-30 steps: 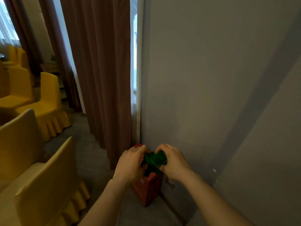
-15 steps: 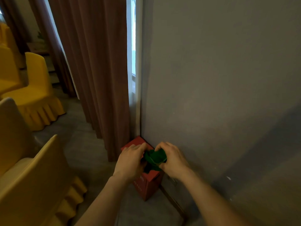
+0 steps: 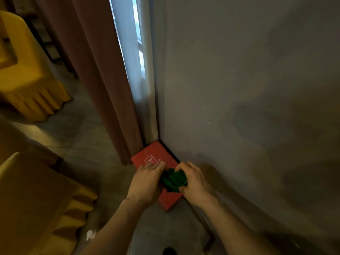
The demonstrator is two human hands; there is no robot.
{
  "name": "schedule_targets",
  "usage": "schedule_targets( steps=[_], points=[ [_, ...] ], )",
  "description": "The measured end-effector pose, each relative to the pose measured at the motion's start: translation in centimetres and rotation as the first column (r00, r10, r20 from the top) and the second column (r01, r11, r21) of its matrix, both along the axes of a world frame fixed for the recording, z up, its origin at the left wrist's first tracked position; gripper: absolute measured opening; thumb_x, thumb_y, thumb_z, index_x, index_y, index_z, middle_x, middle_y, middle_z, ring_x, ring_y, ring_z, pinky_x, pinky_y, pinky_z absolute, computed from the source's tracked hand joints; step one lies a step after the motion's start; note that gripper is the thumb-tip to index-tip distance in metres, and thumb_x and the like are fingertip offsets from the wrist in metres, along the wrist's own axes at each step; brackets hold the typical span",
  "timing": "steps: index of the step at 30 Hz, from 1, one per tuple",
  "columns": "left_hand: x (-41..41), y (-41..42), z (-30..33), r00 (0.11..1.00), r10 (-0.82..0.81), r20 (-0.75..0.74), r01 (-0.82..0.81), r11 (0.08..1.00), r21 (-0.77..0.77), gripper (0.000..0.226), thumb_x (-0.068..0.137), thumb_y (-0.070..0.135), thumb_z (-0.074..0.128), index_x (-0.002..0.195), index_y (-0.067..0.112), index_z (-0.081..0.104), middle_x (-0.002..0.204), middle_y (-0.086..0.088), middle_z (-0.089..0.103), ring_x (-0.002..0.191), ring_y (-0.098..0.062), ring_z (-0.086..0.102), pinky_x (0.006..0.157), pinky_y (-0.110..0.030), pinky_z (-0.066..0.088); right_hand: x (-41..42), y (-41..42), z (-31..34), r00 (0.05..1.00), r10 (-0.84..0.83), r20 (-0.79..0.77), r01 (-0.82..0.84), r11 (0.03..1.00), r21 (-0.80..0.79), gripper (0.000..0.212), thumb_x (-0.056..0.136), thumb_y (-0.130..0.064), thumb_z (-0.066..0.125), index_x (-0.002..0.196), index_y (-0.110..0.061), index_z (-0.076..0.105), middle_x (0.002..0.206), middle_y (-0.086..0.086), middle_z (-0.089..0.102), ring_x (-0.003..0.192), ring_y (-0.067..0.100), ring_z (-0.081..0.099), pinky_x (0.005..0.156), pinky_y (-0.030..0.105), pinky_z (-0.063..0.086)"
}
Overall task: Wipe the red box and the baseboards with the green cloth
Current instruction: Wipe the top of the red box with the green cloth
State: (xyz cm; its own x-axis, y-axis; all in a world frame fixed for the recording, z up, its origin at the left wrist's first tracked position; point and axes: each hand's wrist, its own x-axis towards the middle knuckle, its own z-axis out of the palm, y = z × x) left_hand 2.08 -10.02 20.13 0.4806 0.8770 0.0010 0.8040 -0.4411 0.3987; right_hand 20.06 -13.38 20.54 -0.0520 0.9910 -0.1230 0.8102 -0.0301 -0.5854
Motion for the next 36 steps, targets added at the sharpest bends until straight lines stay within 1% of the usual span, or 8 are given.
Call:
schedule_targets(
  steps=[4, 10, 19, 28, 30, 32, 34, 36],
  points=[
    [0.8, 1.9, -4.1, 1.0, -0.014, -0.021, 0.013, 0.999, -0.035, 0.025, 0.082, 0.025, 0.069, 0.103, 0.026, 0.055, 0.099, 0.005, 0.068, 0.092, -0.024, 0.057, 0.075, -0.04, 0.042, 0.7, 1.8, -4.5, 1.0, -0.019, 0.002, 0.019, 0.999, -0.039, 0.05, 0.065, 0.0, 0.078, 0.104, -0.024, 0.057, 0.111, -0.003, 0.058, 0.093, 0.018, 0.059, 0.068, 0.022, 0.041],
    [1.3, 4.0, -10.6, 0.998, -0.054, -0.038, 0.051, 0.997, -0.062, 0.022, 0.086, 0.025, 0.067, 0.103, 0.028, 0.054, 0.102, 0.006, 0.068, 0.093, -0.022, 0.058, 0.078, -0.038, 0.042, 0.9, 3.4, -11.3, 0.999, -0.024, 0.026, 0.025, 0.997, -0.074, 0.057, 0.065, -0.003, 0.083, 0.1, -0.035, 0.05, 0.109, -0.009, 0.055, 0.09, 0.015, 0.059, 0.06, 0.013, 0.034],
    [1.4, 5.5, -19.4, 0.996, -0.019, -0.084, 0.011, 0.995, -0.095, 0.024, 0.086, 0.026, 0.067, 0.106, 0.029, 0.053, 0.107, 0.007, 0.07, 0.1, -0.022, 0.06, 0.089, -0.039, 0.043, 0.4, 5.1, -19.3, 0.997, -0.029, 0.076, 0.038, 0.992, -0.124, 0.054, 0.071, -0.008, 0.081, 0.11, -0.031, 0.05, 0.121, -0.004, 0.052, 0.105, 0.021, 0.059, 0.079, 0.039, 0.057],
    [2.5, 5.9, -26.2, 0.993, 0.06, -0.101, -0.067, 0.996, -0.066, 0.029, 0.084, 0.024, 0.058, 0.112, 0.025, 0.05, 0.114, 0.002, 0.07, 0.107, -0.024, 0.062, 0.093, -0.04, 0.047, 0.4, 5.6, -26.1, 0.982, 0.029, 0.186, -0.015, 0.997, -0.081, 0.061, 0.081, -0.011, 0.072, 0.136, -0.023, 0.05, 0.143, 0.002, 0.046, 0.133, 0.024, 0.042, 0.105, 0.039, 0.046],
    [2.3, 5.7, -27.8, 0.986, 0.084, -0.146, -0.102, 0.987, -0.121, 0.054, 0.087, 0.031, 0.059, 0.137, 0.024, 0.042, 0.142, 0.002, 0.058, 0.132, -0.023, 0.05, 0.111, -0.04, 0.038, 0.3, 5.3, -27.4, 0.973, 0.075, 0.219, -0.053, 0.993, -0.105, 0.068, 0.087, -0.022, 0.068, 0.147, -0.025, 0.037, 0.156, 0.004, 0.033, 0.145, 0.024, 0.025, 0.114, 0.041, 0.037],
    [1.7, 5.1, -29.3, 0.982, 0.064, -0.176, -0.102, 0.971, -0.216, 0.09, 0.088, 0.046, 0.061, 0.159, 0.027, 0.01, 0.167, 0.005, 0.019, 0.154, -0.02, 0.016, 0.126, -0.04, 0.012, 0.3, 4.8, -28.7, 0.958, 0.136, 0.254, -0.101, 0.984, -0.144, 0.082, 0.09, -0.041, 0.063, 0.155, -0.027, 0.016, 0.164, 0.006, 0.015, 0.152, 0.025, 0.004, 0.121, 0.046, 0.023],
    [1.5, 4.2, -30.0, 0.983, 0.006, -0.184, -0.052, 0.967, -0.25, 0.102, 0.083, 0.064, 0.044, 0.158, 0.028, -0.015, 0.168, 0.005, -0.01, 0.155, -0.018, -0.01, 0.124, -0.04, -0.008, 0.5, 4.2, -29.6, 0.933, 0.206, 0.295, -0.156, 0.97, -0.186, 0.1, 0.086, -0.058, 0.059, 0.156, -0.027, -0.006, 0.167, 0.006, -0.003, 0.152, 0.026, -0.013, 0.123, 0.052, 0.011],
    [1.5, 3.4, -30.4, 0.979, -0.049, -0.199, -0.006, 0.963, -0.268, 0.105, 0.072, 0.073, 0.02, 0.156, 0.025, -0.022, 0.166, 0.003, -0.02, 0.153, -0.018, -0.021, 0.123, -0.04, -0.016, 0.7, 3.7, -30.2, 0.906, 0.261, 0.333, -0.198, 0.957, -0.211, 0.112, 0.083, -0.065, 0.058, 0.153, -0.028, -0.022, 0.166, 0.007, -0.016, 0.149, 0.027, -0.024, 0.123, 0.054, 0.004]
  ],
)
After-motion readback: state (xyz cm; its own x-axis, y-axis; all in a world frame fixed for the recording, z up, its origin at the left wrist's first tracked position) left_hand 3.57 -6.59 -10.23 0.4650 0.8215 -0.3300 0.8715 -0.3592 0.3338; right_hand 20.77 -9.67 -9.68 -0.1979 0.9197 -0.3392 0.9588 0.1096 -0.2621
